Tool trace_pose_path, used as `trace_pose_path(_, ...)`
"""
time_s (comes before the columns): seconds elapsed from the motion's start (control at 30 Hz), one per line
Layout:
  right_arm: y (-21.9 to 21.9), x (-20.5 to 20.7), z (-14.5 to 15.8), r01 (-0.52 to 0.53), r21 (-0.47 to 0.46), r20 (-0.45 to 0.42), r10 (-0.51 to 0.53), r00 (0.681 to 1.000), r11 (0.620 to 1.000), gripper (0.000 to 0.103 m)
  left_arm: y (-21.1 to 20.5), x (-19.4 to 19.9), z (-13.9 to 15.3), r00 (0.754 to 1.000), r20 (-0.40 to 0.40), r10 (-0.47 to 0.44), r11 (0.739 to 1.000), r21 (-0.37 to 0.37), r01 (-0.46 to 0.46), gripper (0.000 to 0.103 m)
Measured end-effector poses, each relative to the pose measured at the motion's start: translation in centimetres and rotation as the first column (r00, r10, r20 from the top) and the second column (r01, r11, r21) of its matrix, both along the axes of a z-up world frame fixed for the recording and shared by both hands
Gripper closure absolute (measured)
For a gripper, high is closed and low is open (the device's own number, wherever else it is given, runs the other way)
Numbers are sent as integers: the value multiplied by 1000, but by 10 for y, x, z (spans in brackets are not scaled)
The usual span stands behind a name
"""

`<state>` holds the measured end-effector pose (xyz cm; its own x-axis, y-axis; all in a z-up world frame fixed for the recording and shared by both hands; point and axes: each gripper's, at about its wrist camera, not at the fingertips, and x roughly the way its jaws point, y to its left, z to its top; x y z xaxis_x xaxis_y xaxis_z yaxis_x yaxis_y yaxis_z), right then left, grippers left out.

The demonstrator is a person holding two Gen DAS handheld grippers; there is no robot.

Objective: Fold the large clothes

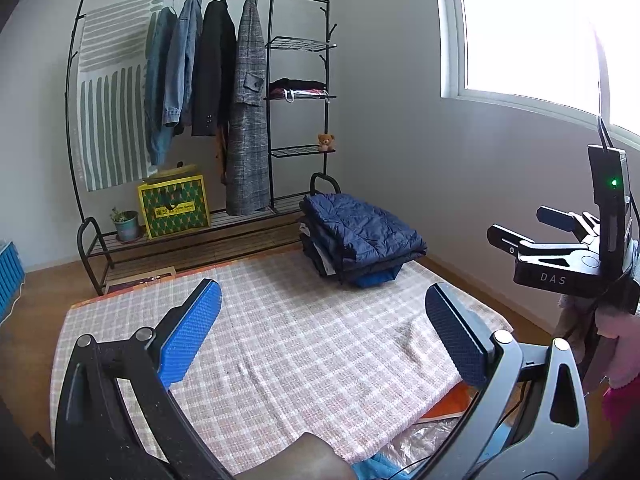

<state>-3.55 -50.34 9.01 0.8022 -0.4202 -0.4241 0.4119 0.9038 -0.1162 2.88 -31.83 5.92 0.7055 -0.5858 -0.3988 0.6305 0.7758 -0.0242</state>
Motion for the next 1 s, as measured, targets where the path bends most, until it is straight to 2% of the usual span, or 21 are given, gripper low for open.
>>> trace_pose_path(1.0,-6,-3,-8,-6,4,-20,6,1000,1000,0,-3,1,-2,1000,3,-3,1000,7,3,0)
